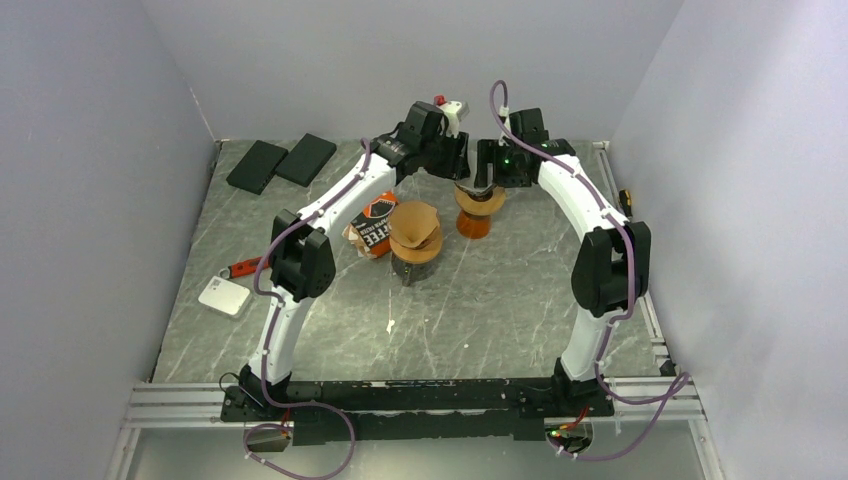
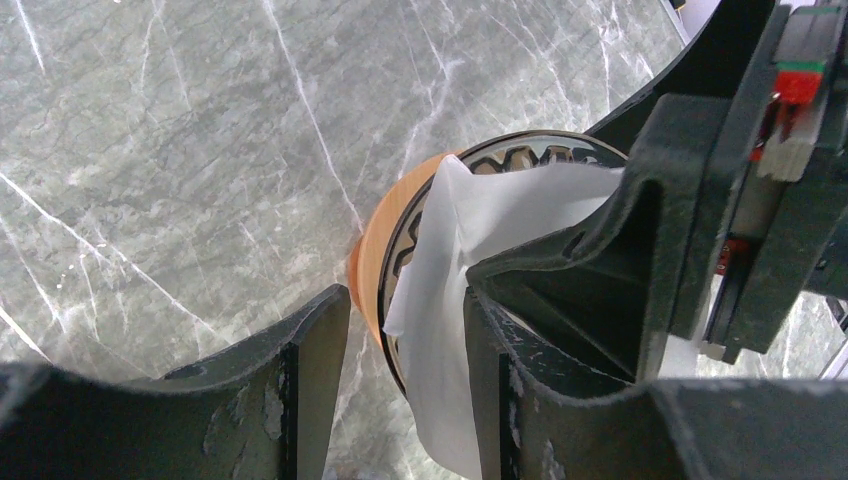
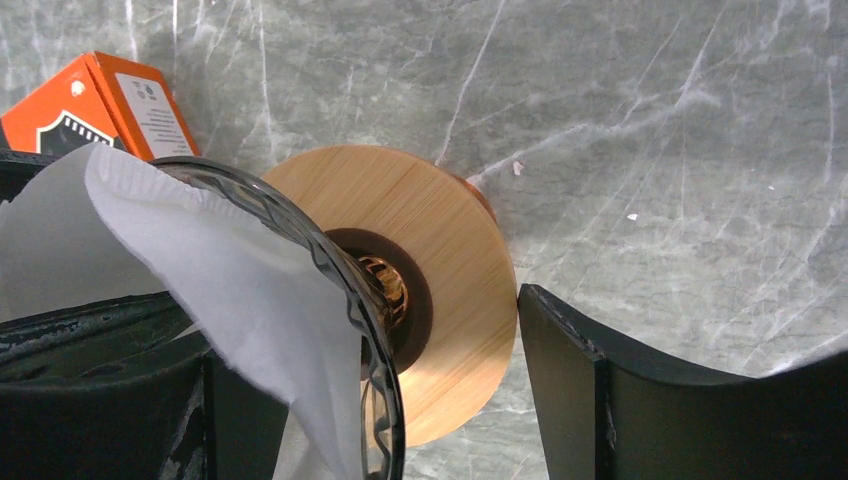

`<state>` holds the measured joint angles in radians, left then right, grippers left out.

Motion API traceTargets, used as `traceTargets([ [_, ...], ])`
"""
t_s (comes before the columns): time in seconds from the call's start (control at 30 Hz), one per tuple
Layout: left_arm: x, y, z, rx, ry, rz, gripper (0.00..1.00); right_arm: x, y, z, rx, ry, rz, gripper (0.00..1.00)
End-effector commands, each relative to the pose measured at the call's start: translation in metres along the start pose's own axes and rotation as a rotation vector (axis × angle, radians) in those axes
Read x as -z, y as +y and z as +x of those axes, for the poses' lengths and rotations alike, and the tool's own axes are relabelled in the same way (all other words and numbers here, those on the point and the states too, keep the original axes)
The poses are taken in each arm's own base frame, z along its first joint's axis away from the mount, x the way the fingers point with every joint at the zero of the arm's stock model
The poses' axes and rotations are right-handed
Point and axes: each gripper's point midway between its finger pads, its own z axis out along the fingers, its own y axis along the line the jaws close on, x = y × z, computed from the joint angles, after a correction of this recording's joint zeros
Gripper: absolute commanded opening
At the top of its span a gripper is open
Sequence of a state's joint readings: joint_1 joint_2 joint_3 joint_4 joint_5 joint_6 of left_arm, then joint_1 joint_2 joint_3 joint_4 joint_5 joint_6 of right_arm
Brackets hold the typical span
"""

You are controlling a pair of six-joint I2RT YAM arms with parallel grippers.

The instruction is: Place the coffee filter in the dripper

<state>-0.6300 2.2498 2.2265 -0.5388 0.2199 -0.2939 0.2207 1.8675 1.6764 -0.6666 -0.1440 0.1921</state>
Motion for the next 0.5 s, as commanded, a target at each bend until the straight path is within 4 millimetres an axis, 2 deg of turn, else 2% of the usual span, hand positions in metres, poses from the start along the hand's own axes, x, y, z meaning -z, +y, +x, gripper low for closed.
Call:
traceTargets([
  [0.0,0.008,-0.011,-0.016,-0.018,-0.048,0.029,0.52,-0.002,-0.01,0.003,0.02,0.005,0.063,0.78],
  [0.23,0.006,-0.011,-0.016,-0.015,-0.053,0.035,0.53,-0.01,-0.017,0.014,0.02,0.038,0.093,0.66],
  [0.47,0.007,-0.01,-0.015,-0.017,-0.05,0.028,0.61,-0.013,-0.02,0.019,0.017,0.051,0.102,0.57],
])
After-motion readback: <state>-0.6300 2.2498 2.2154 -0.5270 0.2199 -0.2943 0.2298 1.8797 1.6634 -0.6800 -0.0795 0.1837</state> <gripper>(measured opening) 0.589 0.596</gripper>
